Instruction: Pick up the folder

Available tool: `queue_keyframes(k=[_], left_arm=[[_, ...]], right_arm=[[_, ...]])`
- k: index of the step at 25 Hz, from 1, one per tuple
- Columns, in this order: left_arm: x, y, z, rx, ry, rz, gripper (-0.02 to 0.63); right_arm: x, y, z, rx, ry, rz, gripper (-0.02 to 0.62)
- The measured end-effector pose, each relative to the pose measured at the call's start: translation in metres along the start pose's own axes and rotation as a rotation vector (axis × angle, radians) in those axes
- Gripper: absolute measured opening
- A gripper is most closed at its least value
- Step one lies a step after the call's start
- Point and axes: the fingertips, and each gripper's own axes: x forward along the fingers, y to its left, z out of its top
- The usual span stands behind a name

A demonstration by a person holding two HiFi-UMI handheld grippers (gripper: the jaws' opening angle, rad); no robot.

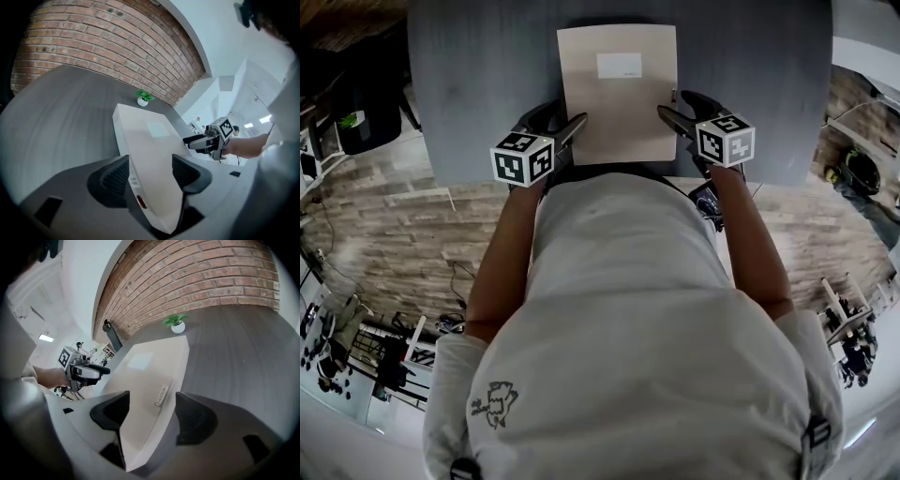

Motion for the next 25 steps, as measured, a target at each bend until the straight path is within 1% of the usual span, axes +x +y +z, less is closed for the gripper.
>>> queue_keyframes(k=[5, 13, 17, 25], left_arm=[[0.017, 0.014, -0.009, 0.013, 0.058, 0.007, 0.293], [0.033, 0.017, -0.02, -0.029, 0.097, -0.003, 0.291], [0.036, 0.018, -0.023, -0.043, 0.101, -0.003, 0.289], [0.037, 0.018, -0.024, -0.072, 0.098, -0.015, 0.284]], right_arm=[[0.013, -0.006, -0.005, 0.05, 0.03, 0.013, 0.31], [0.021, -0.004, -0.01, 0.101, 0.064, 0.049, 0.311], [0.023, -0.004, -0.012, 0.119, 0.07, 0.072, 0.31], [0.024, -0.004, -0.013, 0.121, 0.071, 0.083, 0.31]])
